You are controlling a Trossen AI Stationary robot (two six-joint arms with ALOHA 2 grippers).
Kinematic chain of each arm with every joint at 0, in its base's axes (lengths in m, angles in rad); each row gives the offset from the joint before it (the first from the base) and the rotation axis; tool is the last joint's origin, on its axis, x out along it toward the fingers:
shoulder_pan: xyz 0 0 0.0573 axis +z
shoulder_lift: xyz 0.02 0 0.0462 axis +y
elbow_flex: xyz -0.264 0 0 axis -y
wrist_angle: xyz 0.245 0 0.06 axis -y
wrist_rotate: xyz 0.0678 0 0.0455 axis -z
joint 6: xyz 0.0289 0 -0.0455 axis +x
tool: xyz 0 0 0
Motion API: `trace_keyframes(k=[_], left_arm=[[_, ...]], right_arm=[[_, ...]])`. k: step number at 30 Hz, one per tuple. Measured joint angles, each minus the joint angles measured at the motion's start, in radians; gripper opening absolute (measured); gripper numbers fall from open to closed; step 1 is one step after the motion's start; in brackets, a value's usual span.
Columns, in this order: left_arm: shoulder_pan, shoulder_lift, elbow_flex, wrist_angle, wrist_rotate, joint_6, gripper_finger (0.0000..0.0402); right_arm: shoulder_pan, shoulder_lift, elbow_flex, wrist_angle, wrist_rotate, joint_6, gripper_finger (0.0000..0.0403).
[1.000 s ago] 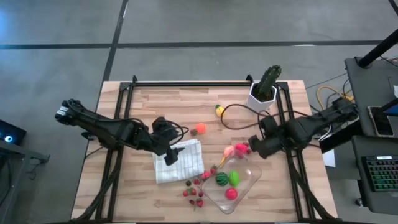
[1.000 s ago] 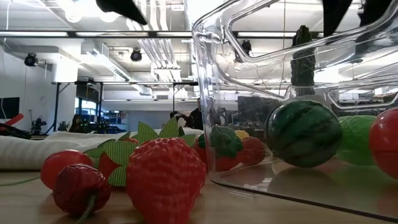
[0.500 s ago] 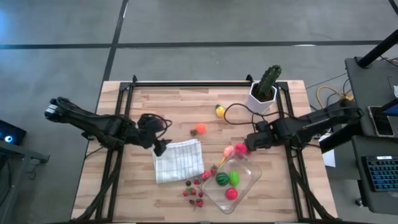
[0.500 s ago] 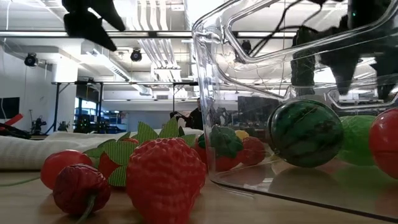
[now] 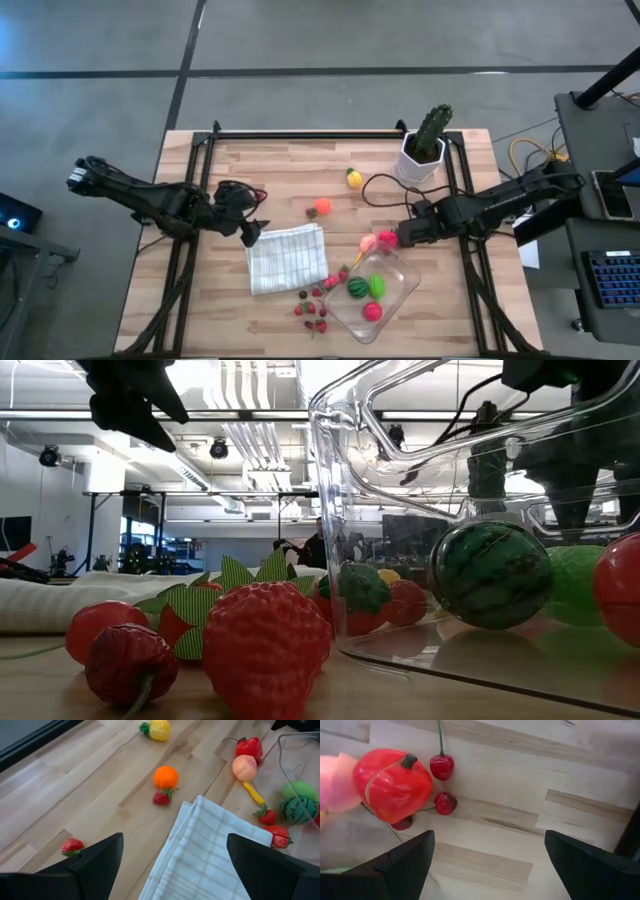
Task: Pick and placing Produce into tupperware
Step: Adjust the transparent bin
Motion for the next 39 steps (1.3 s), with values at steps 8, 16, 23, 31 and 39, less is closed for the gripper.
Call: trace_keyframes(k=[8, 16, 23, 31, 39], left_arm=[[0.000, 0.016, 0.000, 0.000, 0.001, 0.000, 0.0341], [0.000, 0.016, 0.000, 0.008, 0.010, -0.027, 0.0341], [0.000, 0.015, 0.000, 0.007, 0.011, -0.029, 0.0341], [0.000, 0.020, 0.001, 0.011, 0.017, -0.029, 0.0341], [0.000, 0.030, 0.001, 0.014, 0.017, -0.026, 0.0341]], right_arm=[[0.000, 0.010, -0.002, -0.009, -0.002, -0.110, 0.0370], [0.000, 0.009, -0.083, 0.098, -0.103, -0.157, 0.0370], [0.002, 0.013, -0.150, 0.267, -0.135, -0.134, 0.0366], [0.002, 0.018, -0.152, 0.266, -0.105, -0.218, 0.0328], [0.002, 0.053, -0.152, 0.354, -0.101, -0.390, 0.0303]])
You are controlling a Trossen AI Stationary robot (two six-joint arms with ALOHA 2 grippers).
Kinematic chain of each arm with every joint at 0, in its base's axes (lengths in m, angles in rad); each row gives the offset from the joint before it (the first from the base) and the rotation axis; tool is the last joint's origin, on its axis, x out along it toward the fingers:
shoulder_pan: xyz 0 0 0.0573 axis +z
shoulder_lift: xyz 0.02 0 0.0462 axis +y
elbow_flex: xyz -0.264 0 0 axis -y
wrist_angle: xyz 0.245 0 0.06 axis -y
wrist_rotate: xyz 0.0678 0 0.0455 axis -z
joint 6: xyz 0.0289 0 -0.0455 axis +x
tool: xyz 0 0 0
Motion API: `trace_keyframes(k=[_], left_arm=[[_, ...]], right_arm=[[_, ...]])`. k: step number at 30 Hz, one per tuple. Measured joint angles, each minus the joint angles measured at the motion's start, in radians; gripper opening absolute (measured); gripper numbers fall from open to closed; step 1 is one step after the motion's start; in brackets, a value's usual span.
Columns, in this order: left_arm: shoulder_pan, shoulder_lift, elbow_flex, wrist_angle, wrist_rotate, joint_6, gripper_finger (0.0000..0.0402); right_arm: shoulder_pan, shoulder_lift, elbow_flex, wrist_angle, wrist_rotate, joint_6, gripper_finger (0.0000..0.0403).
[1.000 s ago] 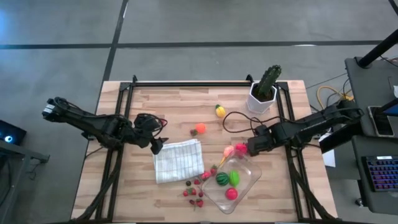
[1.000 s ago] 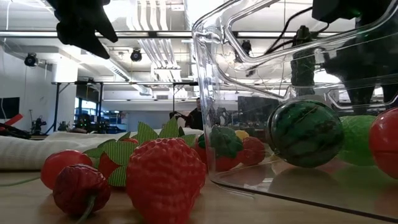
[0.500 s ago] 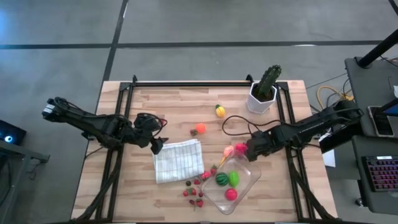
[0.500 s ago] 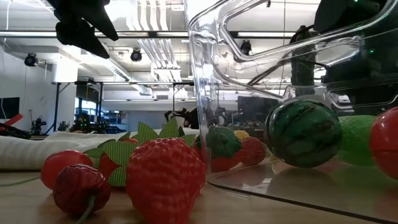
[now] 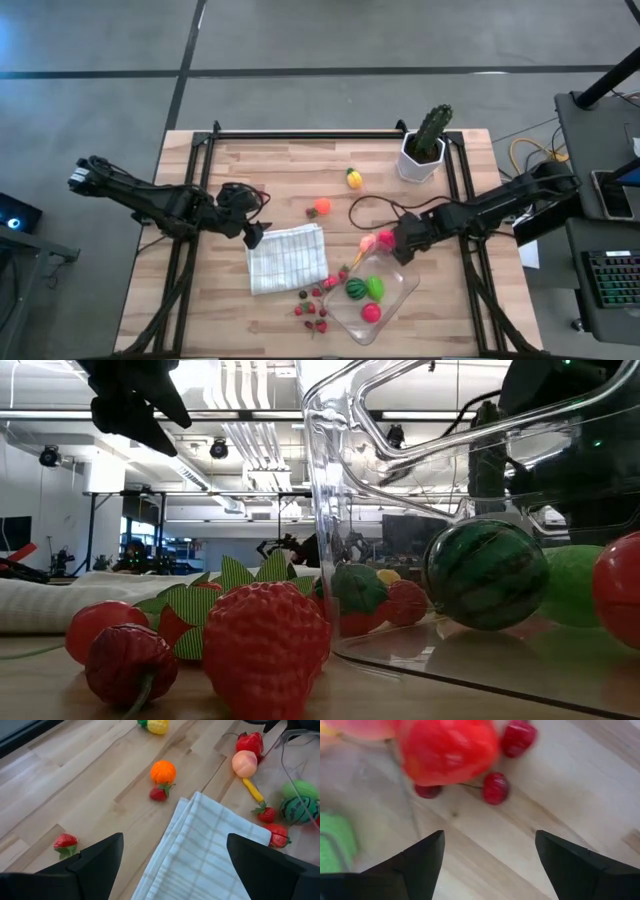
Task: Pick and placing Produce into tupperware
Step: Adjust the transparent bin
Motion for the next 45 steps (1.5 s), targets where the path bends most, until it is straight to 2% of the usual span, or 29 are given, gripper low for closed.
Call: trace_keyframes(k=[12, 26, 31, 38, 45], left_arm=[[0.000, 0.004, 0.000, 0.009, 0.000, 0.000, 0.0341], [0.000, 0.004, 0.000, 0.016, 0.000, 0.000, 0.0341], [0.000, 0.008, 0.000, 0.015, 0.000, 0.000, 0.0341], [0.000, 0.014, 0.000, 0.015, 0.000, 0.001, 0.0341], [0.000, 0.027, 0.000, 0.015, 0.002, 0.001, 0.0341]], right_arm=[[-0.003, 0.055, 0.004, 0.049, -0.008, -0.141, 0.0290], [-0.021, 0.049, 0.001, 0.054, 0.013, -0.165, 0.0206], [-0.035, 0.049, 0.002, 0.057, 0.053, -0.168, 0.0184], [-0.078, 0.050, 0.000, 0.060, 0.074, -0.193, 0.0182], [-0.087, 0.051, -0.003, 0.063, 0.018, -0.180, 0.0183]])
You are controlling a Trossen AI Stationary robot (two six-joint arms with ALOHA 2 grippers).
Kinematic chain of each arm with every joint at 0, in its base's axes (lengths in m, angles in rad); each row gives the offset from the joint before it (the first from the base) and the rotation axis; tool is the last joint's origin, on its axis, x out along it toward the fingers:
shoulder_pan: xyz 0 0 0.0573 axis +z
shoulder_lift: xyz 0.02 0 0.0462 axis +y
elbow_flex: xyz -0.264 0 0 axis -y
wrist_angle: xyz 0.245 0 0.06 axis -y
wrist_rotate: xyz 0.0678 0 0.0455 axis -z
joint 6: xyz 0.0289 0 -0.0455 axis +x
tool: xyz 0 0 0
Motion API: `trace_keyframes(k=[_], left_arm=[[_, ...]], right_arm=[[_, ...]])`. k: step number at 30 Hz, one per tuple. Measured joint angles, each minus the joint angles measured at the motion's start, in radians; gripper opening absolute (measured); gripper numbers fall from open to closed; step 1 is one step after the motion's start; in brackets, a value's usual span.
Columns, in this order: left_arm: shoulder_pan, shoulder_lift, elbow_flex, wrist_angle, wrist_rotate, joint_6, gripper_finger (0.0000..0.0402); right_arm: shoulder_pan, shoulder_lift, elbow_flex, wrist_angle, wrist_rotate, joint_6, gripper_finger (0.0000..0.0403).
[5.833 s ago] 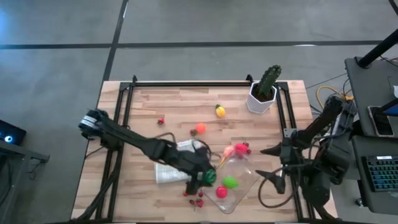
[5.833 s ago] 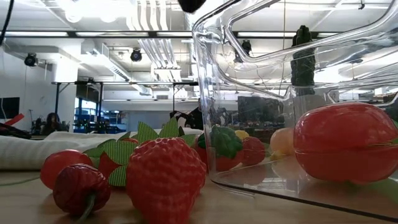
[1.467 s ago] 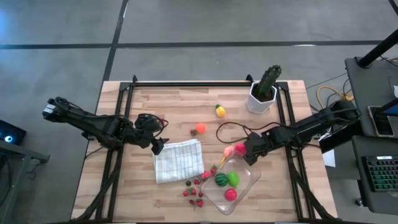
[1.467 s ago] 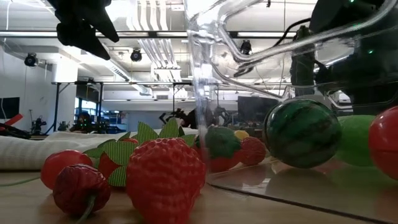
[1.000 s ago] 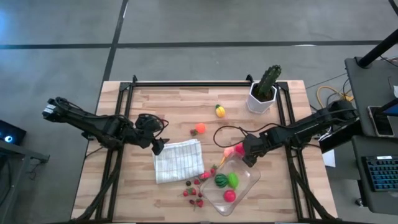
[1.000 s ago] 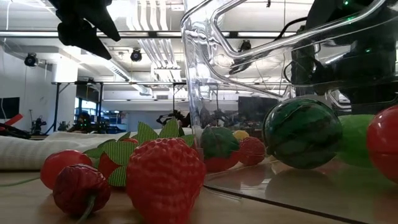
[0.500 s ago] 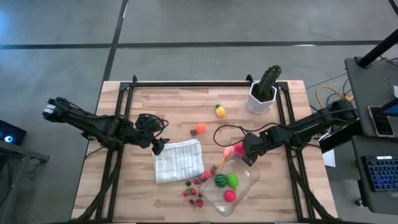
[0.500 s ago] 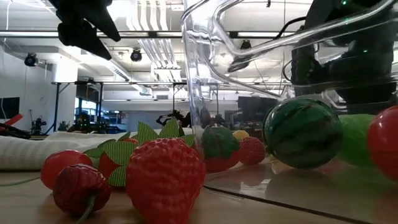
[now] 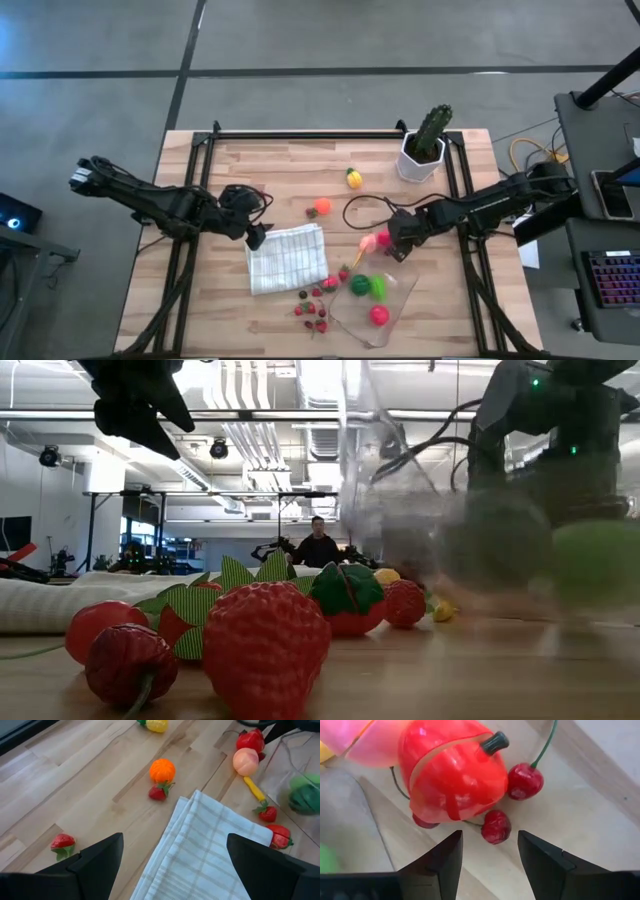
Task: Pick and placing Produce into tupperware
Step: Adjust the transparent bin
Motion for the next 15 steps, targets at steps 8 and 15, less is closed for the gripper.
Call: trace_keyframes(k=[8, 15], left_arm=[[0.000, 0.009, 0.000, 0.000, 0.001, 0.000, 0.0341], [0.002, 0.019, 0.000, 0.001, 0.001, 0.000, 0.0341]], right_arm=[[0.000, -0.009, -0.001, 0.004, -0.060, 0.018, 0.0185], [0.003, -0.099, 0.000, 0.013, -0.062, -0.022, 0.0185]])
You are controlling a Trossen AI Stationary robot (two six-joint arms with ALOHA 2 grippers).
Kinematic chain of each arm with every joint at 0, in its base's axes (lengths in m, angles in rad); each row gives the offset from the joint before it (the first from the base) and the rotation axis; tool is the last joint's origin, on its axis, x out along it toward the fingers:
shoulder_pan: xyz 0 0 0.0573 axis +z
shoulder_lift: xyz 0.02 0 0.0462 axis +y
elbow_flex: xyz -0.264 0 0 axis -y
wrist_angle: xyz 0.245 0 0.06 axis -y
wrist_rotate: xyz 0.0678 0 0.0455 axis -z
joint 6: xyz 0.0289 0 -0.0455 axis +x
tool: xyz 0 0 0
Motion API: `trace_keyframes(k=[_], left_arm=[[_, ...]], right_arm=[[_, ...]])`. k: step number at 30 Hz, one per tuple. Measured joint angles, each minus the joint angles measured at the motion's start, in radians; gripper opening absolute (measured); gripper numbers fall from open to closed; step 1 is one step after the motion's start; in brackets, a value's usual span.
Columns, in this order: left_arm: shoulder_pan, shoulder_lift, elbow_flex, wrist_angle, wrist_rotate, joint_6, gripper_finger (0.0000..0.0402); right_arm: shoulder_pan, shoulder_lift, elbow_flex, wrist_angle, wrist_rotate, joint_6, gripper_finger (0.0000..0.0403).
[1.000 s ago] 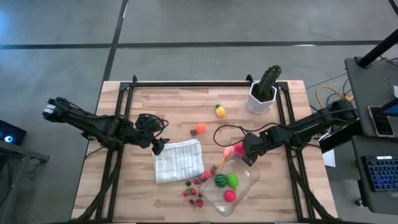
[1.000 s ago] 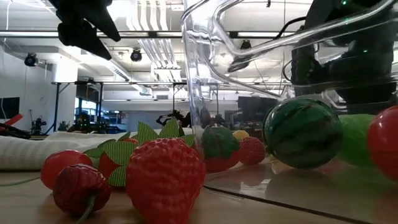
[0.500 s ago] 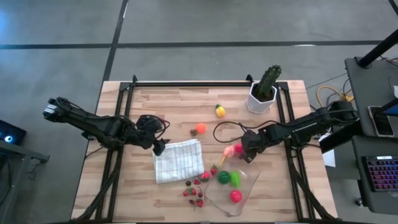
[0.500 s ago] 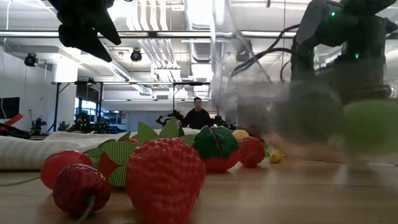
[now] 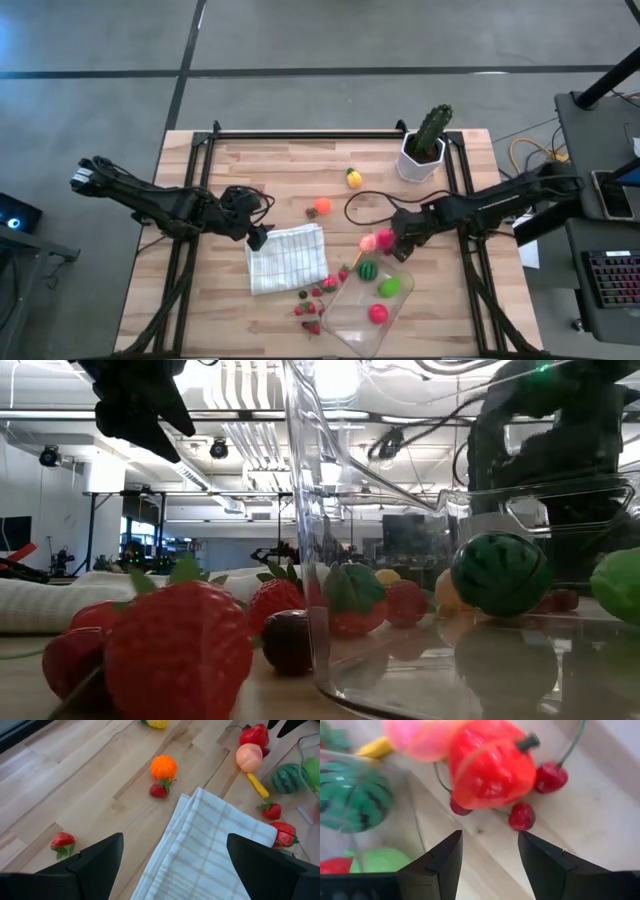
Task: Pick and placing Produce into tupperware
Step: Adjust the transparent bin
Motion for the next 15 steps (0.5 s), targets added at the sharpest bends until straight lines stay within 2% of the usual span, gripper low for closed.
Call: trace_keyframes(k=[7, 11, 15], left_arm=[[0.002, 0.008, 0.000, 0.006, 0.000, 0.000, 0.0341], [0.002, 0.007, 0.000, 0.007, 0.001, -0.001, 0.0341], [0.002, 0.007, 0.000, 0.007, 0.001, -0.001, 0.0341]], right_arm=[[0.019, -0.114, -0.002, -0.071, 0.122, -0.189, 0.0185], [0.026, -0.138, -0.009, -0.156, 0.095, -0.228, 0.0185], [0.079, -0.143, -0.009, -0.204, 0.052, -0.203, 0.0185]])
